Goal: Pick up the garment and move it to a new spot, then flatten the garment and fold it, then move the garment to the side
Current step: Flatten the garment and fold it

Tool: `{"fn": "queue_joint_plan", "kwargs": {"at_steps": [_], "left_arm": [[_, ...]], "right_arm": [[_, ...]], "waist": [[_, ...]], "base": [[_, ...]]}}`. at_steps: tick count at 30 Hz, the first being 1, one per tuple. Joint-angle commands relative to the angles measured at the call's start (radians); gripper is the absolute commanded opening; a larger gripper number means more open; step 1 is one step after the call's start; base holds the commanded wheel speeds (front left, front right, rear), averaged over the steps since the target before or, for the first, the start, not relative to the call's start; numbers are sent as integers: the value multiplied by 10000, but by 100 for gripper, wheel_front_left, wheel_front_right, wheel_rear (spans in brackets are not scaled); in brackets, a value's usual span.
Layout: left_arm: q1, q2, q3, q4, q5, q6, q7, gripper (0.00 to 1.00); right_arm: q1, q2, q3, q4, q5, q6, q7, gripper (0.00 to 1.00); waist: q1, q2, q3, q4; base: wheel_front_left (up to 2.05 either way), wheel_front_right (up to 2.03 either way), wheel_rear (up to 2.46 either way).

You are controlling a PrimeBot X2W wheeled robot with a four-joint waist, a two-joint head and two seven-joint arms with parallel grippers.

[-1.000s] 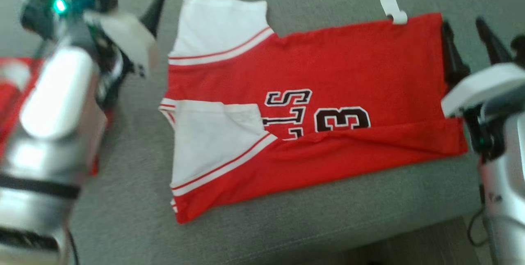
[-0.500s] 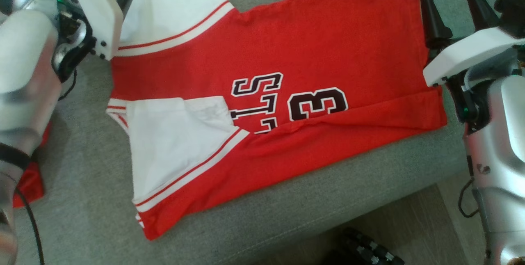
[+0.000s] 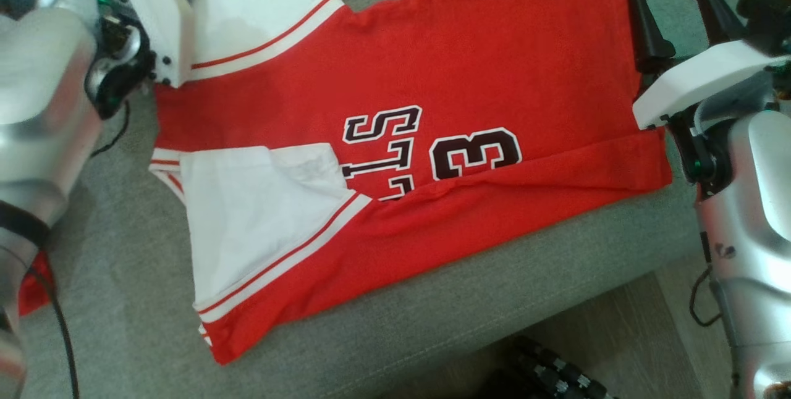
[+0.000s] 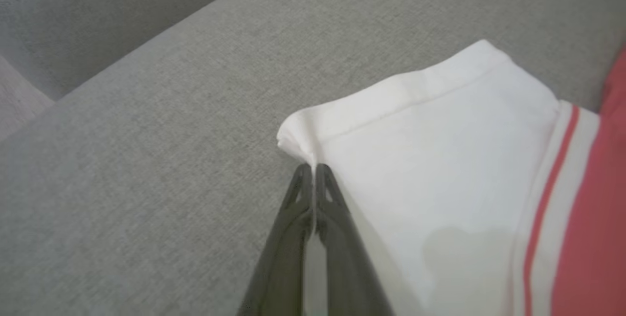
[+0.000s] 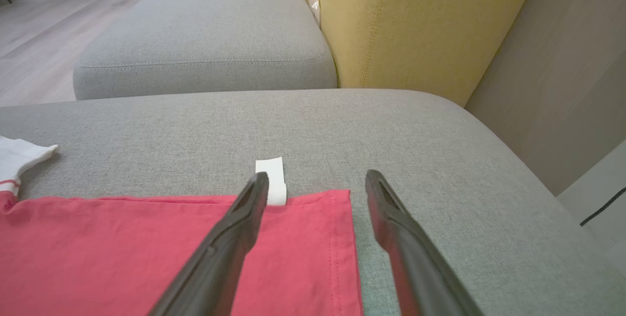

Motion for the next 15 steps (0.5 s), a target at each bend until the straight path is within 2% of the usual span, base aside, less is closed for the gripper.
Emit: {"fn": "queue_joint_plan", "kwargs": {"at_steps": [1, 10, 15], "left_arm": [[-419, 343, 49, -199, -197, 14, -113, 0], [-398, 38, -373, -518, -610, 14, -2134, 0], [-288, -128, -606, -824, -410, 14, -2936, 0]], "right_arm": [[-305, -170, 5, -219, 46, -9, -80, 100], [-341, -734, -159, 69, 138, -9, 104, 100], [-394, -1237, -97, 410, 325, -9, 460, 100]], "waist": [[0, 0, -75, 106], [0, 0, -787, 1014], [0, 0, -1094, 1632]], "base": [[0, 0, 0], [0, 0, 0], [0, 0, 0]]}}
